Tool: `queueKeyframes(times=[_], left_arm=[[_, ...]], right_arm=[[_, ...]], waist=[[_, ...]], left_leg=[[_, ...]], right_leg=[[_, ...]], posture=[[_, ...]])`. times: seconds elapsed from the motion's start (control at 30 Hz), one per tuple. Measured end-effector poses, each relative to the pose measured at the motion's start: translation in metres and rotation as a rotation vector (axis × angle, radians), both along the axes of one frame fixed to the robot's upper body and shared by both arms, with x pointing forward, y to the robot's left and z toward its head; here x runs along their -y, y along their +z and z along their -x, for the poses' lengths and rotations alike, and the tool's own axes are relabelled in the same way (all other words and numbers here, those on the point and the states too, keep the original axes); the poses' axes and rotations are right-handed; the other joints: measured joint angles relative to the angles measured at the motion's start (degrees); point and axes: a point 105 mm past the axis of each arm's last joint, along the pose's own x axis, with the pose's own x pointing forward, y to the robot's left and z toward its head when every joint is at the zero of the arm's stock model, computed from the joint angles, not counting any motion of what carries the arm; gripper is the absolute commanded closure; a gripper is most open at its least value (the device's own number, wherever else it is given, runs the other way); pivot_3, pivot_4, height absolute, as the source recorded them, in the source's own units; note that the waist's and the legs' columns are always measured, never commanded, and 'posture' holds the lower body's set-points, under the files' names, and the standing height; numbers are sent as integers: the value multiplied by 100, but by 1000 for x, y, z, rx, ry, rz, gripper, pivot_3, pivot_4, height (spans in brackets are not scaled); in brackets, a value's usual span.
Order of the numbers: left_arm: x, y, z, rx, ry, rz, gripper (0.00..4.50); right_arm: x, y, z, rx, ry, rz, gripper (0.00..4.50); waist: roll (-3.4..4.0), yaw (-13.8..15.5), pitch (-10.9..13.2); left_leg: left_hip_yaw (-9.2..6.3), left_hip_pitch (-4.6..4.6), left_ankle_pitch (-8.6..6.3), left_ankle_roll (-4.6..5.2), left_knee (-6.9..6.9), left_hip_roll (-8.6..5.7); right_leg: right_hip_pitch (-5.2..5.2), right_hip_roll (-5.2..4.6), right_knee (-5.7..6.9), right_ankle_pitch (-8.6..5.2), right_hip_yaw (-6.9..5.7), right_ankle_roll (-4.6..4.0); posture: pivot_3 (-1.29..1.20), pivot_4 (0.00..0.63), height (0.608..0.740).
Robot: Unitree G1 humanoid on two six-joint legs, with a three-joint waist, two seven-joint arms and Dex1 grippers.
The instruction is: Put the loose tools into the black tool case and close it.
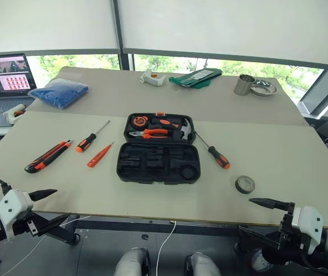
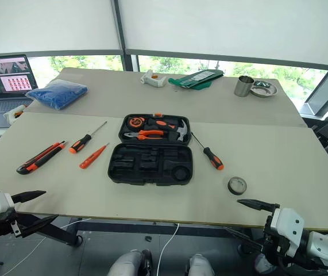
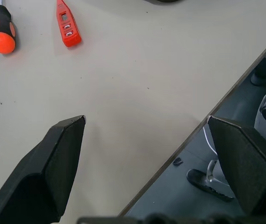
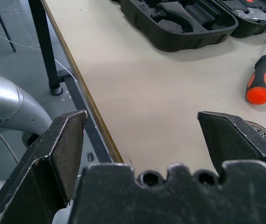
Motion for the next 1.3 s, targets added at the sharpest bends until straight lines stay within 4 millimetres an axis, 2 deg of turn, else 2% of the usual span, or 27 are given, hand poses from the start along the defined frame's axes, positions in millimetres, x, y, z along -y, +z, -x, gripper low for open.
queueKeyframes(times=[0.07,0.13,0.27,0.33,0.4,0.47,0.57,0.63,0.7,0.8,0.87,0.93,1.0,1.1,1.3], left_arm=[[0,0,0,0,5,6,0],[-3,8,-8,29,116,152,0],[-23,18,-11,54,383,349,0],[-34,15,-3,57,496,407,0],[-40,4,8,20,595,465,0],[-45,-5,14,-13,659,496,0],[-52,-3,14,-20,719,535,0],[-52,7,3,-6,725,547,0],[-48,23,-17,18,694,544,0],[-32,46,-48,12,611,507,0],[-17,53,-71,-20,553,467,0],[-3,60,-103,-31,511,434,0],[-1,67,-130,-29,523,390,0],[-2,67,-152,-51,543,350,0],[15,49,-191,-113,526,296,0]], right_arm=[[0,0,0,-1,0,-3,74],[-8,7,-9,2,10,-63,74],[-33,49,-29,118,27,-287,74],[-41,65,-33,152,32,-353,74],[-51,77,-36,184,49,-397,74],[-58,82,-39,197,59,-438,74],[-64,83,-42,196,62,-472,74],[-68,77,-42,179,70,-465,74],[-70,74,-42,172,75,-454,74],[-71,71,-43,179,70,-445,74],[-73,70,-46,180,67,-452,74],[-75,71,-49,196,69,-454,74],[-79,78,-54,232,78,-455,74],[-76,77,-57,240,53,-451,74],[-75,77,-62,258,22,-440,74]], waist=[[0,0,0],[0,-15,0],[-2,-78,0],[-2,-94,0],[-2,-89,1],[-10,-77,0],[-13,19,-1],[-13,80,-1],[-13,144,-2],[-8,156,-6],[-6,158,-8],[-3,181,-9],[-7,170,-11],[-10,116,-14],[-14,35,-12]], left_leg=[[0,0,0,0,0,0],[-3,0,0,0,2,2],[-33,14,0,0,15,6],[-42,26,0,0,24,6],[-50,30,-1,1,43,5],[-50,28,-1,2,47,5],[-50,13,-2,2,48,3],[-49,-7,-2,1,48,2],[-44,-30,-2,1,46,1],[-26,-53,-2,1,42,2],[-2,-70,-1,0,34,-1],[14,-73,1,-3,33,-2],[12,-84,17,-29,39,-3],[-19,-69,21,-31,74,-3],[-33,-84,-1,5,129,-6]], right_leg=[[0,0,0,0,0,0],[0,0,3,8,3,0],[8,3,4,36,-1,1],[22,7,0,36,-11,0],[34,7,0,35,-14,0],[34,6,-1,36,-16,1],[28,3,-2,36,-18,1],[17,6,0,37,-18,1],[-3,9,-1,68,-17,1],[-27,14,1,84,-11,4],[-53,16,8,106,-9,3],[-78,15,8,134,-8,-10],[-102,21,4,144,-16,-16],[-52,45,-2,147,-21,-11],[-33,73,1,154,-19,3]], posture=[[0,150,740],[0,150,740],[0,150,740],[0,150,740],[0,150,740],[0,150,740],[0,150,740],[0,150,740],[0,150,740],[0,150,740],[0,150,740],[0,150,740],[0,150,740],[0,150,740],[0,150,740]])
